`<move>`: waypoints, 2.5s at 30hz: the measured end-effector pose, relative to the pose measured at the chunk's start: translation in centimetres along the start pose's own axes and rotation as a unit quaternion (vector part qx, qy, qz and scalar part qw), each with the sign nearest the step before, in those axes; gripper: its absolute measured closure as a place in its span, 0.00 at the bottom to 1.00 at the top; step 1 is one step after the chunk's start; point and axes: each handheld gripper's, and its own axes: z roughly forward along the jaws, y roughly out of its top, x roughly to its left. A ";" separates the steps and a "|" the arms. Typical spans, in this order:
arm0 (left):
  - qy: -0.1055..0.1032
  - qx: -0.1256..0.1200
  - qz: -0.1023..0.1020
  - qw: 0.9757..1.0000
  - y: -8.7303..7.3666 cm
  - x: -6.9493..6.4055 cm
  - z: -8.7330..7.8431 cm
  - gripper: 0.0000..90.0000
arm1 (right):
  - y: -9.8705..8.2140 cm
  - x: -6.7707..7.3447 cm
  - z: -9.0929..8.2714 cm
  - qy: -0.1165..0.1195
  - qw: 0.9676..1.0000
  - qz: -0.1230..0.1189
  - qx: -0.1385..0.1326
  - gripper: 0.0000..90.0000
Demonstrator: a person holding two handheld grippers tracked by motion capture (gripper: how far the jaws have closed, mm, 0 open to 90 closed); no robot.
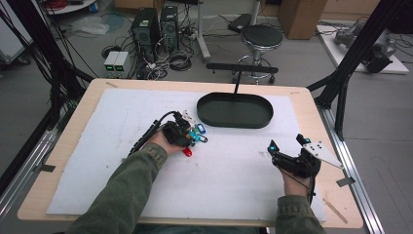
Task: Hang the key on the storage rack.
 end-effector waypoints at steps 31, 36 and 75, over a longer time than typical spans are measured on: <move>-0.029 -0.030 0.032 0.999 0.0 0.7 -1.6 0.96 | 0.0 0.0 0.1 0.003 1.000 0.001 0.004 0.01; -0.033 -0.033 0.028 0.999 0.5 1.1 -2.5 0.96 | 0.0 0.0 0.1 0.002 1.000 0.001 0.004 0.01; -0.016 -0.098 0.063 0.993 7.1 2.0 -10.0 0.96 | 0.0 -0.1 0.0 0.004 1.000 0.009 -0.004 0.00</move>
